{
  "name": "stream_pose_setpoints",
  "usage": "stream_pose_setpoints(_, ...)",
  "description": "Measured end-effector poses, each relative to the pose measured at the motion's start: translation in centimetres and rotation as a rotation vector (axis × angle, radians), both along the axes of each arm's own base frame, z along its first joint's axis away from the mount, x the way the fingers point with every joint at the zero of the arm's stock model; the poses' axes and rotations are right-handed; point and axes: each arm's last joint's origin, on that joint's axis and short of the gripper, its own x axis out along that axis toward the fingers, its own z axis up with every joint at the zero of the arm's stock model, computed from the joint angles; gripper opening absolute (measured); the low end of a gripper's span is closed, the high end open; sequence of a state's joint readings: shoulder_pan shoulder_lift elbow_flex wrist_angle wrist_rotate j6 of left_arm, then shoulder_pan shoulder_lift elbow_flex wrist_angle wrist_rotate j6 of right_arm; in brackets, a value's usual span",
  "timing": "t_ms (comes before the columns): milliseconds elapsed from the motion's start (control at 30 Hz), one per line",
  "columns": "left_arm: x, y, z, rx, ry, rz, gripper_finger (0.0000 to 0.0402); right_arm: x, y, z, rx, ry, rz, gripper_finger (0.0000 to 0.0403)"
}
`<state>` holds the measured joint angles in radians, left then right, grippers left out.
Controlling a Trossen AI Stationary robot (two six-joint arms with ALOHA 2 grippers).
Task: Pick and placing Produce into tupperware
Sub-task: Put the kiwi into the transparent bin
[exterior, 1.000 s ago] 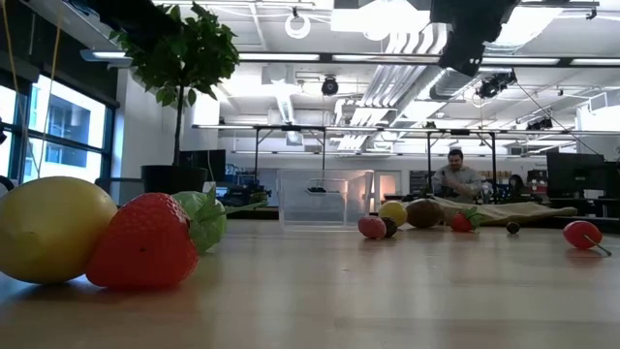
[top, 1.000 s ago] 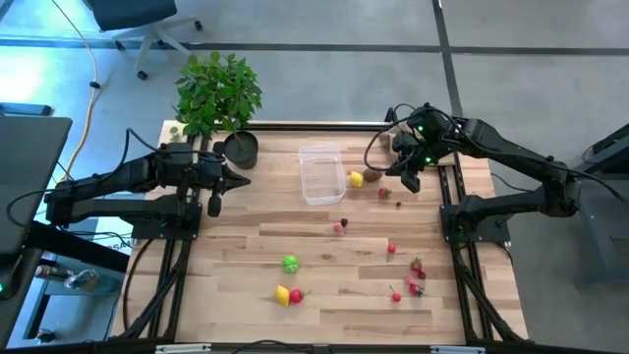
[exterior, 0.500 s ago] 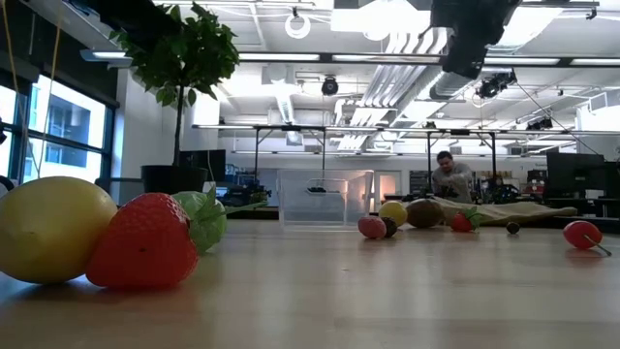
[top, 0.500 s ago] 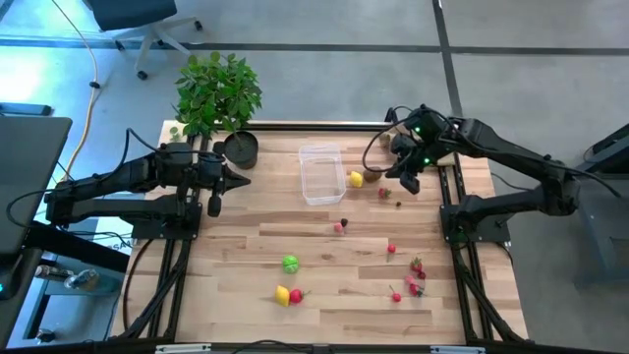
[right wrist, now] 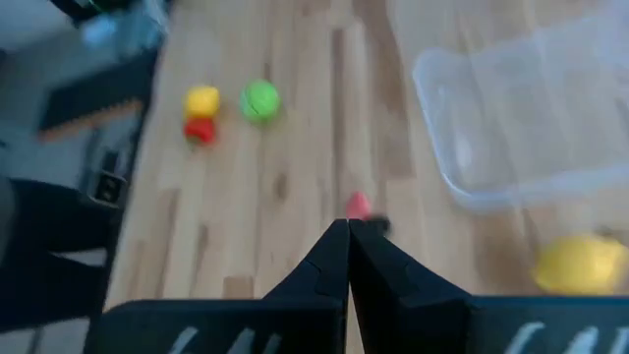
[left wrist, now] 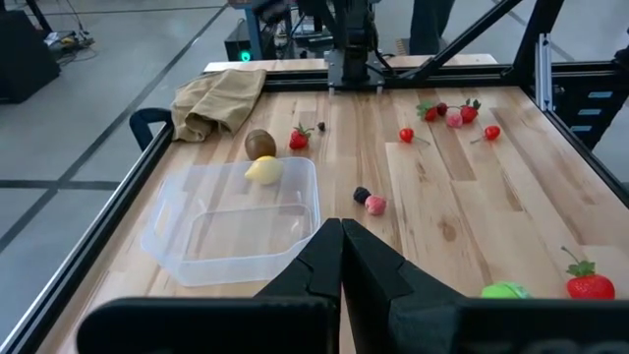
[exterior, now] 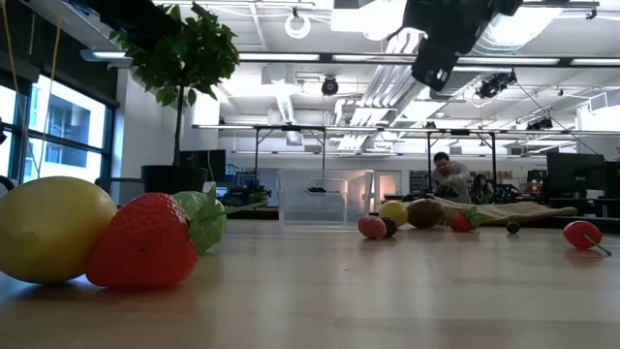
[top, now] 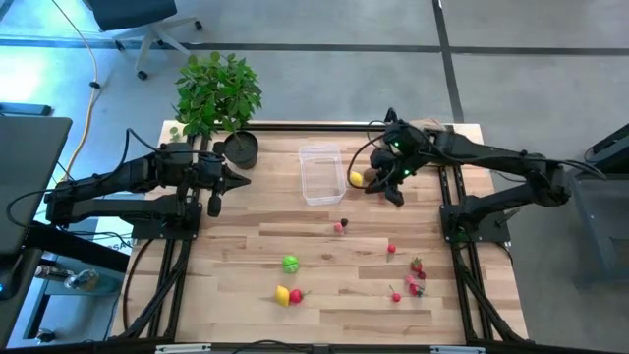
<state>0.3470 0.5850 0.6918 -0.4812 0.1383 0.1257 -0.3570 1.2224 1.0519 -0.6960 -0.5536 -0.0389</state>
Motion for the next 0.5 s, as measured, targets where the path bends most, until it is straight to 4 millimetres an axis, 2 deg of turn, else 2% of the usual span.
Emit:
stream_pose_setpoints(133,0.0,0.0,0.0,0.000,0.000,0.000,0.0001,-0.6,-0.5,-2.9,0.041,0.004,-0.056,0.0000)
stream_pose_setpoints(200,0.0,0.0,0.0,0.000,0.000,0.000,0.0001,-0.9,-0.7,-3.8,0.051,0.030,-0.086,0.0000)
stream_pose_setpoints(367,0.0,0.0,0.0,0.000,0.000,0.000,0.0001,-1.0,-1.0,-4.0,-0.015,0.033,-0.103,0.0000)
stream_pose_setpoints(500,0.0,0.0,0.0,0.000,0.000,0.000,0.0001,-1.1,-1.5,-4.1,-0.168,0.053,-0.135,0.0000)
